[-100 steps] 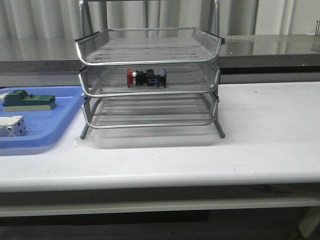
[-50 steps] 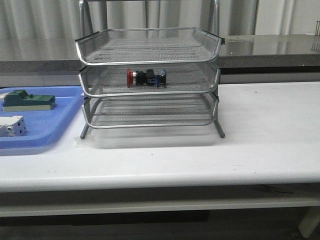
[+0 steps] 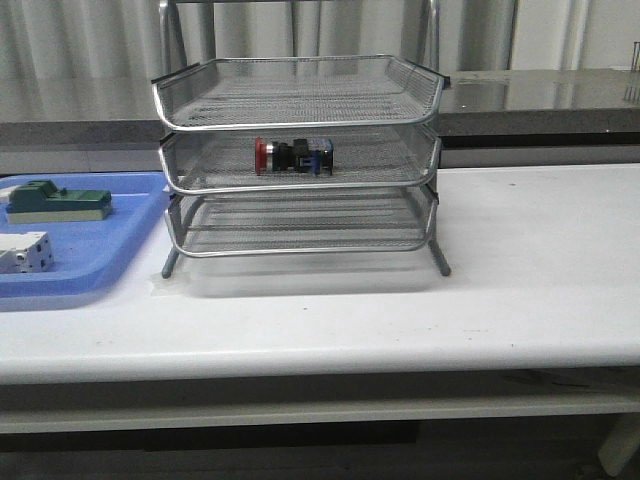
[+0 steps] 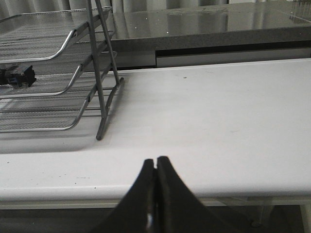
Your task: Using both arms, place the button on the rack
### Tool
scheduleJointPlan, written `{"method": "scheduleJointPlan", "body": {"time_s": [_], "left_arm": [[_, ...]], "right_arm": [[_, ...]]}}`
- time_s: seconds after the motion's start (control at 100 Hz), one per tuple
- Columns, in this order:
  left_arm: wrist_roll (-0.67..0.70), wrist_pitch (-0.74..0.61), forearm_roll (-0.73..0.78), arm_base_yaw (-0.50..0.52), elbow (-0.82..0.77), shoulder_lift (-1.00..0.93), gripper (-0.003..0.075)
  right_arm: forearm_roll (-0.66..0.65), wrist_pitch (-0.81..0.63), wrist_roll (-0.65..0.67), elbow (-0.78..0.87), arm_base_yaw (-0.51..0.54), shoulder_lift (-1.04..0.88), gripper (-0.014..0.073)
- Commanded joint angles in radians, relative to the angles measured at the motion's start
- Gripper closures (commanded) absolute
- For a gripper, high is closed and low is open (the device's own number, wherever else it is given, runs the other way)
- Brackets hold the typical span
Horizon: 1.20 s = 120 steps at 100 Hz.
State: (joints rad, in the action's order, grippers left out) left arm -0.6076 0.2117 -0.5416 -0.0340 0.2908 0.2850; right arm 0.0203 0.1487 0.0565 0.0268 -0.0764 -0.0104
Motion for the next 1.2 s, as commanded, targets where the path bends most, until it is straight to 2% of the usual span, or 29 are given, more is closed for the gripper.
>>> {"method": "scheduleJointPlan", "body": {"time_s": [0.0, 0.13, 0.3, 0.39, 0.74, 0.96, 1.19], "left_arm": [[0.002, -0.070, 0.035, 0.001, 0.024, 0.004, 0.0741], [0.100, -0.072, 0.139, 0.001, 0.007, -0.032, 0.0741], [0.437, -0.074, 0.438, 0.001, -0.052, -0.112, 0.0741], [0.533, -0.092, 0.531, 0.001, -0.092, -0.163, 0.0741], [0.608, -0.181, 0.590, 0.001, -0.252, -0.323, 0.0741], [0.608, -0.319, 0.590, 0.001, -0.337, -0.323, 0.0741], [0.608, -0.314, 0.588, 0.001, -0.339, -0.323, 0.0741]], "right_arm": [[-0.005, -0.087, -0.002, -0.016, 0.006, -0.015, 0.0662], [-0.005, -0.087, -0.002, -0.016, 0.006, -0.015, 0.0662], [-0.005, -0.087, -0.002, -0.016, 0.006, -0.015, 0.0662], [-0.005, -0.087, -0.002, -0.016, 0.006, -0.015, 0.0662], [-0.005, -0.087, -0.002, -0.016, 0.006, -0.015, 0.0662], [-0.005, -0.087, -0.002, -0.016, 0.006, -0.015, 0.0662], [-0.005, -0.087, -0.002, -0.016, 0.006, -0.015, 0.0662]]}}
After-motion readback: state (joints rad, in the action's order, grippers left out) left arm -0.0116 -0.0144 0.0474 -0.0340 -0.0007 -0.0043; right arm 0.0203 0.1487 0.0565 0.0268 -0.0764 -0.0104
